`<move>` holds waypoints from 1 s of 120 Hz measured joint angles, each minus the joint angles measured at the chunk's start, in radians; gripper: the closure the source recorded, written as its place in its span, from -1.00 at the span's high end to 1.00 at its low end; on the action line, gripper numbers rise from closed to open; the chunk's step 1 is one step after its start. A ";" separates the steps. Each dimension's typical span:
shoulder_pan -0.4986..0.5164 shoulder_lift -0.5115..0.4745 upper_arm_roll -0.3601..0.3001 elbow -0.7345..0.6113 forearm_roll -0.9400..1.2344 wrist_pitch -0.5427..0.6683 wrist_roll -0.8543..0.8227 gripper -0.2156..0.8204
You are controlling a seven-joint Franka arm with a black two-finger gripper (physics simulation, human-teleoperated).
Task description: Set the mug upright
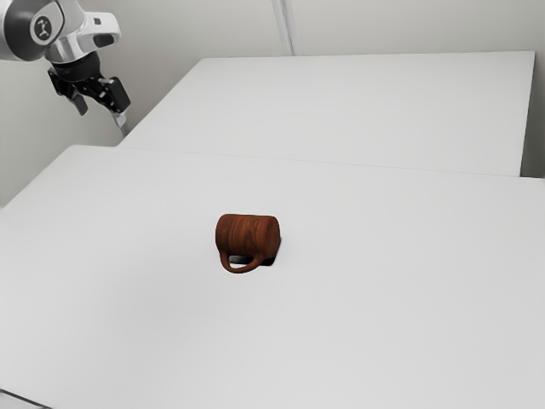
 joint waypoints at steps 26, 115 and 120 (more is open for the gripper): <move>0.002 0.011 0.001 -0.008 -0.002 0.020 -0.020 0.58; 0.215 0.340 0.043 -0.220 -0.902 0.051 0.022 0.58; 0.221 0.367 0.042 -0.219 -0.933 0.055 0.032 0.58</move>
